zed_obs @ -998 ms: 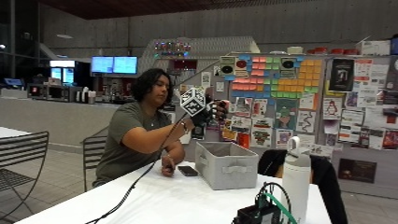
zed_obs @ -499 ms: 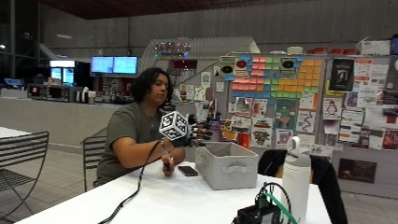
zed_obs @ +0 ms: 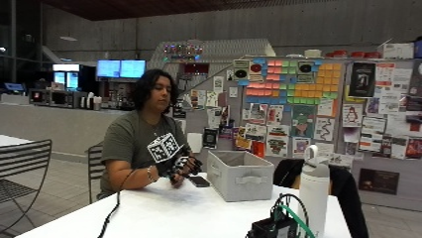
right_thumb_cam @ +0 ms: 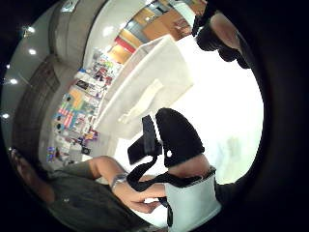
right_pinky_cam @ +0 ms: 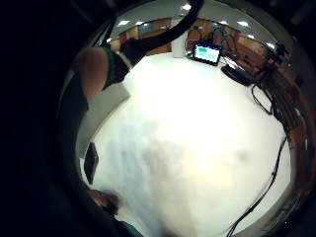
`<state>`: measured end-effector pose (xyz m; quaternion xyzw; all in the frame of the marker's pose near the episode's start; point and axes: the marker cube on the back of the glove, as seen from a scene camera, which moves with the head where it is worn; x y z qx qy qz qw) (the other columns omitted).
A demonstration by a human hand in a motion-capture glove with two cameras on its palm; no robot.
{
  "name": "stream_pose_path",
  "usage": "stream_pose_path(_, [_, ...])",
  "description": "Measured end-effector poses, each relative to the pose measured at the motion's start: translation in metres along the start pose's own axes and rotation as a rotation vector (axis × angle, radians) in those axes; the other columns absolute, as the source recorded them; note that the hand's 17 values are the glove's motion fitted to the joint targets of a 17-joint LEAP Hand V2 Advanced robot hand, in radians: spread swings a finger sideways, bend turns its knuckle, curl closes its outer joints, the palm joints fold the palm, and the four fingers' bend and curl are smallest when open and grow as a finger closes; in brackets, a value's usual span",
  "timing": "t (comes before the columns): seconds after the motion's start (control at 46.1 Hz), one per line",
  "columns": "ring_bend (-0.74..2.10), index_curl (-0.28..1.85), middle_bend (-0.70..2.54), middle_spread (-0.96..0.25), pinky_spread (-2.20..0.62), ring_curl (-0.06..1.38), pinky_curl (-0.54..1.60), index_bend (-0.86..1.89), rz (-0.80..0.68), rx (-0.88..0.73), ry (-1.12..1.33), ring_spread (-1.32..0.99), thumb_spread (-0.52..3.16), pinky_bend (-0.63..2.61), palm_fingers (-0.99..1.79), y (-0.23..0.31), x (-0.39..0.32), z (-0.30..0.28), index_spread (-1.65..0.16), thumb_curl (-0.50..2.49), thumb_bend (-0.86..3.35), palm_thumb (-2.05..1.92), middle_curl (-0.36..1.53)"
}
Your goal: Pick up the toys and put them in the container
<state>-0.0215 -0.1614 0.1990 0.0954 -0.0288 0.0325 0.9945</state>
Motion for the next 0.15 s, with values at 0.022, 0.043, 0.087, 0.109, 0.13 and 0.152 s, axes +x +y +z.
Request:
stream_pose_path(0.022, [0.89,0.37,0.50,-0.26,-0.13,0.34,0.30,0.34,-0.002,-0.002,0.012,-0.32,1.37,0.80,0.41,0.0026,0.0007,0.0006,-0.35,0.36,-0.01,-0.01,0.65])
stream_pose_path(0.043, [0.88,0.37,0.50,-0.27,-0.13,0.34,0.30,0.34,-0.004,-0.005,0.023,-0.33,1.37,0.80,0.41,0.0047,0.0014,0.0008,-0.35,0.36,-0.01,-0.01,0.65])
stream_pose_path(0.087, [0.88,0.38,0.50,-0.27,-0.13,0.34,0.30,0.35,-0.009,-0.010,0.037,-0.33,1.38,0.79,0.42,0.0072,0.0032,0.0000,-0.35,0.35,-0.01,0.00,0.64])
stream_pose_path(0.109, [0.88,0.38,0.50,-0.27,-0.13,0.34,0.30,0.34,-0.010,-0.011,0.041,-0.33,1.38,0.79,0.42,0.0079,0.0040,-0.0007,-0.35,0.35,-0.01,0.00,0.64])
stream_pose_path(0.13, [0.88,0.38,0.50,-0.27,-0.13,0.34,0.30,0.34,-0.010,-0.011,0.043,-0.33,1.38,0.78,0.42,0.0085,0.0046,-0.0013,-0.35,0.35,-0.01,0.01,0.64])
stream_pose_path(0.152, [0.88,0.38,0.50,-0.27,-0.13,0.34,0.30,0.35,-0.010,-0.010,0.045,-0.33,1.39,0.78,0.43,0.0089,0.0049,-0.0017,-0.35,0.35,-0.01,0.01,0.64])
